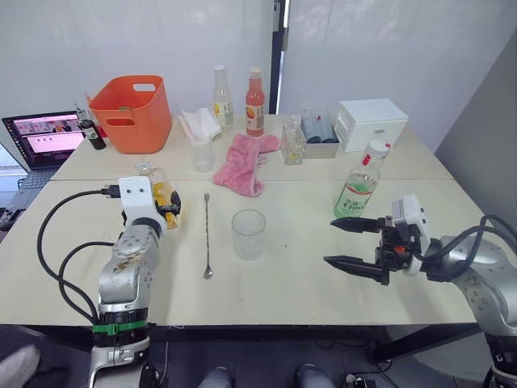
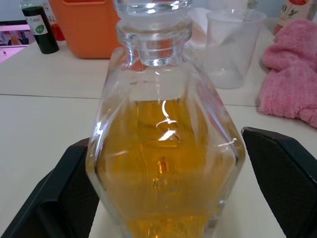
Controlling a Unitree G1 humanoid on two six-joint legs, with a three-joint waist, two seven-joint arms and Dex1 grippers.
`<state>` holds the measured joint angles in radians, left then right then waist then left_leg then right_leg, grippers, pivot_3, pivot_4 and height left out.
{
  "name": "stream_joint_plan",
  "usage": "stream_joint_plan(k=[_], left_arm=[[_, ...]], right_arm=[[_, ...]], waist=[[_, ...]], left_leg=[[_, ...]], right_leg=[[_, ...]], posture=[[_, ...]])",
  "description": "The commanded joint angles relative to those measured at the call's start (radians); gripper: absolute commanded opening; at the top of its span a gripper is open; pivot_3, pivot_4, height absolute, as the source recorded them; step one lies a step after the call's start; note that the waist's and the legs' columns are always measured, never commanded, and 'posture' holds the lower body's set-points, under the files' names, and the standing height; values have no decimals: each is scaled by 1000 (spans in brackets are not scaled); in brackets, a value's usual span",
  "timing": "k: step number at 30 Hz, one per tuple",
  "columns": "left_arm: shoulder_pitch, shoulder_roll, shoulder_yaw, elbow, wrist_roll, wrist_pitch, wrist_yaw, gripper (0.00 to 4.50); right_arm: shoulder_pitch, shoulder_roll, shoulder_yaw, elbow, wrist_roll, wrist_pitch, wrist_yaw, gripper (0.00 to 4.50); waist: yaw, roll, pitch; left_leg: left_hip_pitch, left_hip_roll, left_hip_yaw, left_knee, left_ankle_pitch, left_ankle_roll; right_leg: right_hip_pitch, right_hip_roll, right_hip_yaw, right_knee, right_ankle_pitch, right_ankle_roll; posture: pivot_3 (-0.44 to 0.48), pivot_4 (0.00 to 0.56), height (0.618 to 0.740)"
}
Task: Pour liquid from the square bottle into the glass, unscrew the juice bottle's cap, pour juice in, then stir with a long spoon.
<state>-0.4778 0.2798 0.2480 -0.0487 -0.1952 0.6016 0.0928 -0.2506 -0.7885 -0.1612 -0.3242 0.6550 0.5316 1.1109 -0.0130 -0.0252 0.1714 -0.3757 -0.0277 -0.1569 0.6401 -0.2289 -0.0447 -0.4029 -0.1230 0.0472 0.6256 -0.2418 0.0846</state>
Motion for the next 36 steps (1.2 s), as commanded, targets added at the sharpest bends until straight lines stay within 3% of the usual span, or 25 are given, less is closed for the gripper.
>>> stream_joint_plan(k=[1, 7, 15, 19, 28, 36], left_arm=[[-38, 10, -8, 20, 44, -40, 17, 4500], [-64, 12, -20, 59, 87, -68, 28, 2793], [-70, 26, -10, 103, 101, -131, 13, 2794], [-63, 64, 30, 82, 62, -204, -53, 2794], [65, 282, 151, -2, -138, -308, -451, 2794], [146, 492, 257, -37, -473, -137, -896, 2794]], right_arm=[[6, 0, -29, -42, 36, 6, -13, 4476], [22, 3, -33, -63, 51, 12, -45, 4500], [38, -3, -41, -83, 64, 15, -77, 4500], [46, -1, -44, -97, 68, 19, -92, 4500], [40, 7, -42, -87, 68, 23, -112, 4500], [17, 1, -36, -55, 59, 20, -97, 4500]], waist=[[0, 0, 0], [1, -1, 0], [1, -1, 0], [-1, -3, 2], [-12, -6, 3], [-5, -8, 6]], left_leg=[[0, 0, 0, 0, 0, 0], [-1, 0, -1, 1, 0, 0], [-1, 0, -1, 1, 2, -3], [-2, 0, -2, 1, 3, -4], [-17, 1, -2, 1, 4, -7], [-17, 1, -2, 1, 5, -7]], right_leg=[[0, 0, 0, 0, 0, 0], [0, 0, 0, 0, 0, 1], [-1, 0, 0, 1, 2, 1], [-1, 0, -1, 1, 3, 1], [-18, 1, -1, 3, 10, -9], [-19, 1, -1, 3, 10, -9]], posture=[[0, 150, 739], [0, 150, 739], [0, 150, 739], [0, 150, 739], [0, 150, 739], [0, 150, 739]])
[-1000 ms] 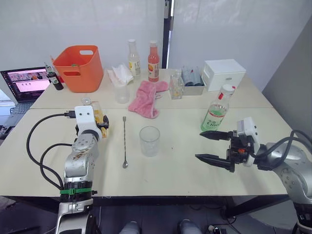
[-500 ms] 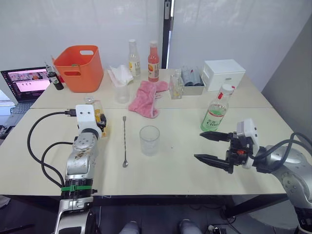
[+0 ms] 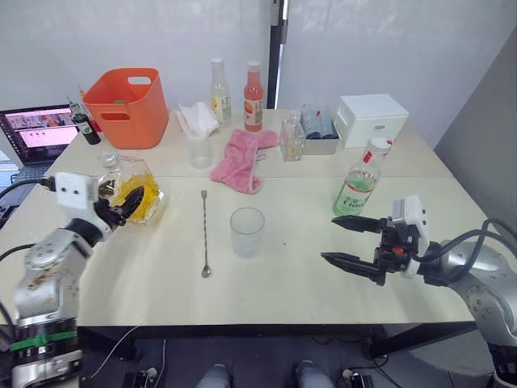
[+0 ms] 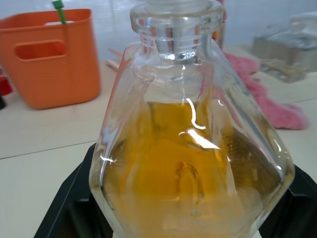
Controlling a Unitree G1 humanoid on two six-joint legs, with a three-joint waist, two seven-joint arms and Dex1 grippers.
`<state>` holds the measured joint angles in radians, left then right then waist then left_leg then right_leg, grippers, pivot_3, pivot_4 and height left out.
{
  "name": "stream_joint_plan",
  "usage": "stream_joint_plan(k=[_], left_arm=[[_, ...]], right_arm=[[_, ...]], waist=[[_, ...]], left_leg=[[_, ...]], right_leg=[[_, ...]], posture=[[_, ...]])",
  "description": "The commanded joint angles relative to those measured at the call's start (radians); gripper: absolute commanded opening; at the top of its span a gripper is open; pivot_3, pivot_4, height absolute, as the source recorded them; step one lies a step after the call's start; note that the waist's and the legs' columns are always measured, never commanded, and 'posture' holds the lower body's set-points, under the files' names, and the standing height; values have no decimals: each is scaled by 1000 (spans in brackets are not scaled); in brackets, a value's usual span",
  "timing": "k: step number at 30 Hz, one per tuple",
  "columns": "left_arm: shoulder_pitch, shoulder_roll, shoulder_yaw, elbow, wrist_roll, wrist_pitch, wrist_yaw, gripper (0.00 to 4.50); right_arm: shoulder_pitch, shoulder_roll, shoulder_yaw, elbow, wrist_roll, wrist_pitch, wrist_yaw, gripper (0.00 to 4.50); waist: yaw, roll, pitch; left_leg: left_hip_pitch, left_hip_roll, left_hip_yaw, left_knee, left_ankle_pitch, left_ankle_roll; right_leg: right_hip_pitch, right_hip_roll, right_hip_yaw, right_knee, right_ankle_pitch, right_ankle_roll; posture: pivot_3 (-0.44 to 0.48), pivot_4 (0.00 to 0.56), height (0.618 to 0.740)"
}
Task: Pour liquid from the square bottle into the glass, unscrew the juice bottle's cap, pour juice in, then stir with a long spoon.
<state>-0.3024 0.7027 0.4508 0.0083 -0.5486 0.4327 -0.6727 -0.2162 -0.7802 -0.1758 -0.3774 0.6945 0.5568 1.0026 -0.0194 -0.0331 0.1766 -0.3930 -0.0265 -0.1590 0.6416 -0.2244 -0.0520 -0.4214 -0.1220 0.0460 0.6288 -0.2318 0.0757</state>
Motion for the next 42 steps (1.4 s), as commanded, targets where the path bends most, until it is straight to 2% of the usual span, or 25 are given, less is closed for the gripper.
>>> stream_joint_plan(k=[1, 8, 11, 16, 22, 26, 30, 42], left_arm=[[-30, 85, 56, -95, -137, 48, -152, 2794], [11, 229, 24, -145, -275, 223, -393, 2794], [10, 250, 10, -162, -292, 252, -433, 2794], [7, 277, -84, -263, -341, 311, -555, 2794], [12, 229, -189, -342, -324, 275, -592, 2794], [-6, 117, -294, -351, -222, 139, -573, 2794], [-2, 38, -380, -309, -93, -33, -600, 2794], [-49, -19, -496, -103, 82, -294, -710, 2794]], right_arm=[[-20, -8, -21, 2, 19, -5, 14, 4500], [-50, -11, -9, 49, -4, -17, 36, 4500], [-52, -15, -10, 61, -7, -21, 47, 4500], [-65, -23, -14, 89, -21, -31, 67, 4500], [-78, -32, -17, 103, -33, -38, 74, 4500], [-77, -36, -28, 94, -31, -31, 68, 4500], [-73, -43, -38, 78, -20, -18, 61, 4500], [-87, -51, -41, 73, -15, 3, 55, 4500]], waist=[[2, -1, 1], [-12, 0, 2], [-20, 0, 3], [-21, 1, 4], [-23, 3, 5], [-22, 4, 5], [-19, 4, 6], [-21, 4, 6]], left_leg=[[0, 0, 0, 0, 0, 0], [1, 2, 1, 0, 0, 0], [1, 3, 1, 0, 0, 0], [1, 7, 1, 0, 0, 0], [2, 8, 1, 0, 0, 0], [4, 9, 1, 0, 0, 0], [3, 9, 2, 1, 0, 0], [3, 9, 2, 2, 0, 0]], right_leg=[[0, 0, 0, 0, 0, 0], [0, 1, 0, 1, 0, 0], [0, 2, 0, 1, 0, -1], [0, 7, 0, 1, 2, -3], [0, 8, 1, 1, 2, -5], [0, 9, 1, 2, 3, -6], [1, 9, 2, 1, 4, -7], [1, 9, 2, 2, 4, -7]], posture=[[0, 150, 739], [0, 150, 739], [0, 150, 739], [0, 150, 739], [0, 150, 739], [0, 150, 739], [0, 150, 739], [0, 150, 739]])
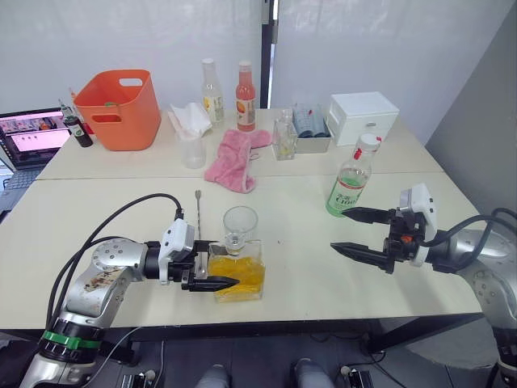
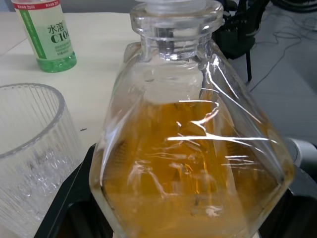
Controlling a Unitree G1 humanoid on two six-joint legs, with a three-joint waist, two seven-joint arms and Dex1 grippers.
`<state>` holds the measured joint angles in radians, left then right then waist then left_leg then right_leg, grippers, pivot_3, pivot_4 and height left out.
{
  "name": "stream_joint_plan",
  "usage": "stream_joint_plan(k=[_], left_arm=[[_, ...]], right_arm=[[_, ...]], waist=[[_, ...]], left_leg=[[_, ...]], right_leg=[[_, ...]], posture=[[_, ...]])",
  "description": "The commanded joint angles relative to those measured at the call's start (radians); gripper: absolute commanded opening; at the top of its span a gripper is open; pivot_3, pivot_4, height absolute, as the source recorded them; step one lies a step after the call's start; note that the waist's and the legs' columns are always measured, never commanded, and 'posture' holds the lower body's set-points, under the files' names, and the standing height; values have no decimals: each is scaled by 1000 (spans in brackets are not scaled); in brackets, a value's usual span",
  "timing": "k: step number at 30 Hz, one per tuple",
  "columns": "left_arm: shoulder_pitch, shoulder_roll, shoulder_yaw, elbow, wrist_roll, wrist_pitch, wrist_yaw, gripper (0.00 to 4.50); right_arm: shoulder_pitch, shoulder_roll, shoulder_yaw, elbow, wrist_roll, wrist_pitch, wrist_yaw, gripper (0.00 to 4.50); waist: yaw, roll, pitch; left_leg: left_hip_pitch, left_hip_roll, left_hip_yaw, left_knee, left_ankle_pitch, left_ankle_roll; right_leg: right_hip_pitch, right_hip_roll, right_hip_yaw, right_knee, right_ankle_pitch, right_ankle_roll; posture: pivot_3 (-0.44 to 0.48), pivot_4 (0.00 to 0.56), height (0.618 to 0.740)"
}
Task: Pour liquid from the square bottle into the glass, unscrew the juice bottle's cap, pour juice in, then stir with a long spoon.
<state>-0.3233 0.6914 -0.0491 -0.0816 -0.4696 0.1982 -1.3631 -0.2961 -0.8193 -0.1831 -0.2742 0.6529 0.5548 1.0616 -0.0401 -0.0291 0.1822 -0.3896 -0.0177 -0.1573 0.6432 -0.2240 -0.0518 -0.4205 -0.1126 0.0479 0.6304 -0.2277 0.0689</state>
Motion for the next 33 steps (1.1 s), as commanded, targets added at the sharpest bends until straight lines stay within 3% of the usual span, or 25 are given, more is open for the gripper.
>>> stream_joint_plan(k=[1, 17, 19, 21, 33], left_arm=[[-26, -11, 1, -7, 7, -66, -19, 2794], [-46, 4, -11, 35, 36, -94, -32, 2794], [-49, 14, -7, 21, 26, -59, -27, 3837], [-57, 24, -3, -4, 11, -18, -20, 4463], [-29, 81, 31, -107, -50, 177, 44, 4463]], right_arm=[[-7, -10, -33, -31, 26, 5, -5, 4500], [-18, -1, -14, -30, 29, 18, 9, 4500], [-19, 0, -12, -29, 27, 17, 13, 4500], [-20, 2, -9, -28, 24, 15, 16, 4500], [-39, 9, 8, -8, 14, 9, 26, 4500]], waist=[[1, 0, 0], [1, 0, 0], [0, 0, 0], [0, 0, 0], [-5, 0, 0]], left_leg=[[0, 0, 0, 0, 0, 0], [2, 0, 0, 0, 0, 0], [2, 0, 0, 0, 0, 1], [2, 0, 0, 0, 1, 1], [3, 0, 0, 0, 1, 1]], right_leg=[[0, 0, 0, 0, 0, 0], [2, 0, 0, 1, 0, 0], [2, 0, 0, 1, 0, 0], [2, 0, 0, 1, 0, 0], [2, 0, 0, 2, 0, 1]], posture=[[0, 150, 739], [0, 150, 739], [0, 150, 739], [0, 150, 739], [0, 150, 739]])
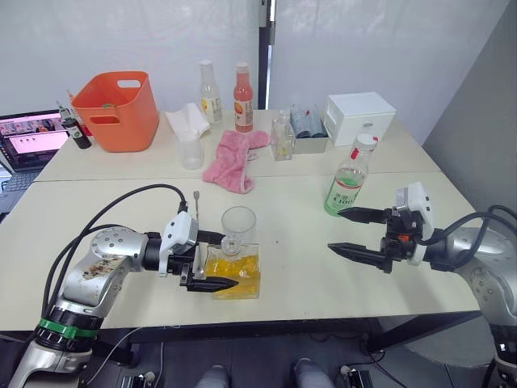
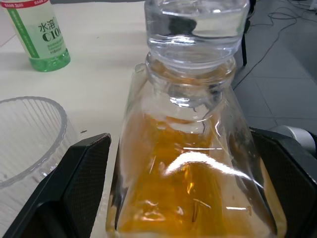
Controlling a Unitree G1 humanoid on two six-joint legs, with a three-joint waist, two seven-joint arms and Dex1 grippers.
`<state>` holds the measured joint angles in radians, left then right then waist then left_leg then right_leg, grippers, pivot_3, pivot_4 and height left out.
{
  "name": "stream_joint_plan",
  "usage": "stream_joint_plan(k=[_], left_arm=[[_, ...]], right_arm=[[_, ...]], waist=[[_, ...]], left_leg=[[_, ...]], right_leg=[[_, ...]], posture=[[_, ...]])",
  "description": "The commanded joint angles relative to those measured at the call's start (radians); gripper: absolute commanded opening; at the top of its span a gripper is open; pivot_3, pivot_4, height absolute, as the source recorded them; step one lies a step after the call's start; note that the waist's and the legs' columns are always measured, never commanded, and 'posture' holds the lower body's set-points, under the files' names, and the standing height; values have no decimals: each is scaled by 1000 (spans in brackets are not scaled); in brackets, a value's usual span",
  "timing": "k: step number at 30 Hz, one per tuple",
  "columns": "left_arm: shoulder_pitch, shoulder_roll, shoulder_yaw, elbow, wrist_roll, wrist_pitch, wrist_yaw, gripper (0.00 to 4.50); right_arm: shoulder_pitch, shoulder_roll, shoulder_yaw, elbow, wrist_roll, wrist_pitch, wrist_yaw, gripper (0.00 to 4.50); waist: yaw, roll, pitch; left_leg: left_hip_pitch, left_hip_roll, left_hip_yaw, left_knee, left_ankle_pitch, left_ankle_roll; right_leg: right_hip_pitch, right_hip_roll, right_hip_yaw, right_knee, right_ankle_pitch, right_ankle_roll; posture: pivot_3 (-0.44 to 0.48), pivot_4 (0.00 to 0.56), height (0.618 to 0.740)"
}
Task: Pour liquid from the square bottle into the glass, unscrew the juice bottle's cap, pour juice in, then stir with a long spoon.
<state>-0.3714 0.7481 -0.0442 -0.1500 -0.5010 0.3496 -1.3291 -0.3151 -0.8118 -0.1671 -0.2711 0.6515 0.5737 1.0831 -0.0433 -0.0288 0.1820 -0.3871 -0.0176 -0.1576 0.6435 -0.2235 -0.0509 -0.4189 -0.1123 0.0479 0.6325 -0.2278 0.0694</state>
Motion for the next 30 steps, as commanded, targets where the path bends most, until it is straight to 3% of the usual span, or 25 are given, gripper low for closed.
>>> stream_joint_plan(k=[1, 30], left_arm=[[29, 29, 28, -42, -19, 26, 10, 4463], [27, -45, 0, -52, -20, 13, 64, 4463]], right_arm=[[-20, 3, -7, -11, 14, -11, 4, 4500], [-12, 8, -17, -25, 14, -3, -12, 4500]], waist=[[-2, 0, 0], [1, 0, 0]], left_leg=[[0, 0, 0, 0, 0, 0], [0, 0, 0, 0, 0, 0]], right_leg=[[0, 0, 0, 0, 0, 0], [0, 0, 0, 0, 0, 0]], posture=[[0, 150, 739], [0, 150, 739]])
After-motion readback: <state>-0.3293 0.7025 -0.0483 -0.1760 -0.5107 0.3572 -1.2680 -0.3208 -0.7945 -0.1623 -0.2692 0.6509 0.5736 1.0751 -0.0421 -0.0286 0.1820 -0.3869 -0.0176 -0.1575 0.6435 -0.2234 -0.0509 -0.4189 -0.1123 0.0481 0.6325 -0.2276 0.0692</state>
